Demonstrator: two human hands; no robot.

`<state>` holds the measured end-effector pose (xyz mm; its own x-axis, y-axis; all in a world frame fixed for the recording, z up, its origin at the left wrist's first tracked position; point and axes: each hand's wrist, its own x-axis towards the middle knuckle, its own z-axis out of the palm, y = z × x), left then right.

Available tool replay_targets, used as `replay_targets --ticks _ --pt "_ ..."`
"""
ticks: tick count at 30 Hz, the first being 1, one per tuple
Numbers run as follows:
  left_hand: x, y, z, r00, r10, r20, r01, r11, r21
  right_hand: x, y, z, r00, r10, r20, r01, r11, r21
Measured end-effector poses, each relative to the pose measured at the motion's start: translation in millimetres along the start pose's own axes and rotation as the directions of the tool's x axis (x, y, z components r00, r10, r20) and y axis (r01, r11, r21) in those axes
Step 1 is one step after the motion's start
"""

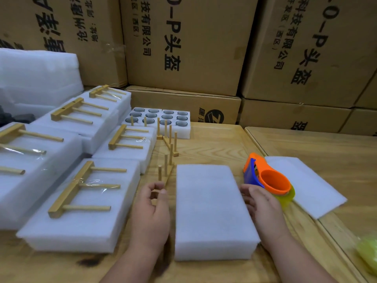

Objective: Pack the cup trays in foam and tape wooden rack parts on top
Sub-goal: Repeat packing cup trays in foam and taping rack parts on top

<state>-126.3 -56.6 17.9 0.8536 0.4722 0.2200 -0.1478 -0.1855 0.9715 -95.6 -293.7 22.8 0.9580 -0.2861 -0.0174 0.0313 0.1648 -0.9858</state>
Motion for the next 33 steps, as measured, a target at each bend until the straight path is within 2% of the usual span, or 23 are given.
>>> replay_targets --ticks 2,4,10,12,18,22,25,30,33 --pt "6 0 2 0.996 -0.045 -0.078 0.048 0.998 0.043 2 2 -1 1.000 0.000 0.004 0.001 1.000 -0.026" --pt "11 -1 4 0.995 -0.035 -0.095 0.048 0.991 0.128 3 3 -3 1.000 -0.002 0.010 0.003 0.999 -0.041" --pt "25 -1 13 1.000 0.003 0.023 -0.011 0.932 0.363 5 4 -2 1.000 0.001 0.011 0.000 0.999 -0.035" --pt "28 -1 15 0.999 -0.003 0.040 -0.013 0.919 0.394 5 4 -2 1.000 -0.003 0.010 0.003 0.999 -0.038" --pt "31 -1 16 0.998 0.009 0.065 -0.032 0.932 0.361 7 6 -3 1.000 -0.006 0.019 0.006 0.999 -0.038" --pt "35 -5 14 0.982 -0.041 0.184 -0.018 0.950 0.310 6 5 -4 0.999 -0.024 0.022 0.025 0.998 -0.055" --pt "35 -7 13 0.971 -0.001 0.240 -0.077 0.946 0.316 4 3 -3 0.999 -0.030 0.026 0.031 0.998 -0.053" --pt "34 -4 11 0.966 0.075 0.246 -0.151 0.938 0.311 1 2 -3 0.999 -0.037 0.040 0.039 0.998 -0.049" --pt "32 4 5 0.973 0.116 0.202 -0.168 0.949 0.266 1 1 -3 0.998 -0.043 0.045 0.045 0.998 -0.045"
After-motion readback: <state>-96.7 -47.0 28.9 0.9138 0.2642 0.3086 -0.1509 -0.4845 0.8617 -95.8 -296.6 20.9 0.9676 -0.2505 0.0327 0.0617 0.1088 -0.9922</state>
